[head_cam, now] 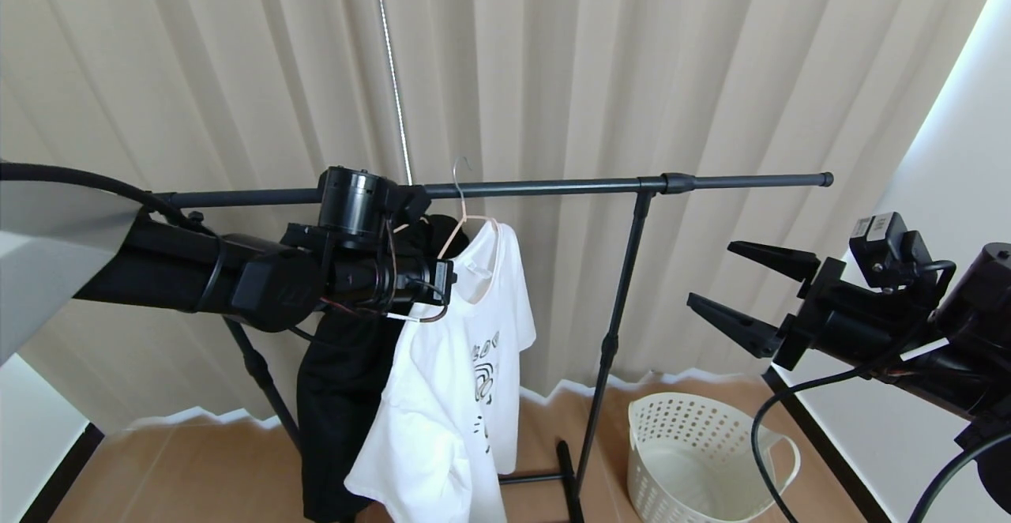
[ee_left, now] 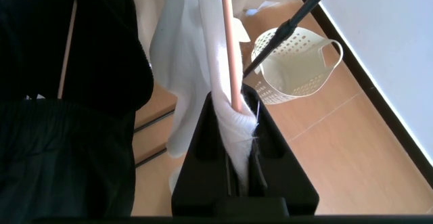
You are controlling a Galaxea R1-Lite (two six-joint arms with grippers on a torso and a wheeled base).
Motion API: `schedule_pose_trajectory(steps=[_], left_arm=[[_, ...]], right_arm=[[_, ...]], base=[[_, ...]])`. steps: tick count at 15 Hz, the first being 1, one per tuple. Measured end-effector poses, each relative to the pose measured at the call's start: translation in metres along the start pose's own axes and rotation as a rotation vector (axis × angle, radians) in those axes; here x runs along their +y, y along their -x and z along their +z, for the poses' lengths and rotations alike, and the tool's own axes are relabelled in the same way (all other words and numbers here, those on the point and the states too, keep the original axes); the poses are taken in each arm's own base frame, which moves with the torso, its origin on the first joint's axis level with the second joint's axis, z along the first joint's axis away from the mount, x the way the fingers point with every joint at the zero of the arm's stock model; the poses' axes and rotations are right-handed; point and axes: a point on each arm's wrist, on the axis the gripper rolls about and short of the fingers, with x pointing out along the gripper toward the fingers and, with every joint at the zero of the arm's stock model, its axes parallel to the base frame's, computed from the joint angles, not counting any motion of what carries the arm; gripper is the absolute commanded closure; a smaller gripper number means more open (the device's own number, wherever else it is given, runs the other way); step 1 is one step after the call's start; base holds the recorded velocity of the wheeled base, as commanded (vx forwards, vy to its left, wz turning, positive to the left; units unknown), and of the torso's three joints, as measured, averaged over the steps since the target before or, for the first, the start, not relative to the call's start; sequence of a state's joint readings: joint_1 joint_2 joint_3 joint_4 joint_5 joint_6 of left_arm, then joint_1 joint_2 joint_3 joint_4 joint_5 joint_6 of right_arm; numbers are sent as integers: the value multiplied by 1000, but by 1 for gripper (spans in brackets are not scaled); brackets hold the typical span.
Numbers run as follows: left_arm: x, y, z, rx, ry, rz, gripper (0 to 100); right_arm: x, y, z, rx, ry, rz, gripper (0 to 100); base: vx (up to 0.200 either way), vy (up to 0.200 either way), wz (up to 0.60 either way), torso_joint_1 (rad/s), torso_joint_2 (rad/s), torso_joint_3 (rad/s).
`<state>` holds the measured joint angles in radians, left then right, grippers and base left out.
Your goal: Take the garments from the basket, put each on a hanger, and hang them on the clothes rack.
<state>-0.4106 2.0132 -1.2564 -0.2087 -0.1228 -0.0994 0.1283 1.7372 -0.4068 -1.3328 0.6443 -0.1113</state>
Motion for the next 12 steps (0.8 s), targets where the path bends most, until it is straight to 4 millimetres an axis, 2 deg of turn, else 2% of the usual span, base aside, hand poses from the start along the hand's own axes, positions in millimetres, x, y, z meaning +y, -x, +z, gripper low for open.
schedule_pose_trajectory(steps=[12], left_arm=[[3,-16,-12,46,4,5,100]], right_arm=[[0,0,-1,3,-2,-1,0]], base=[[0,0,0,0,0,0]])
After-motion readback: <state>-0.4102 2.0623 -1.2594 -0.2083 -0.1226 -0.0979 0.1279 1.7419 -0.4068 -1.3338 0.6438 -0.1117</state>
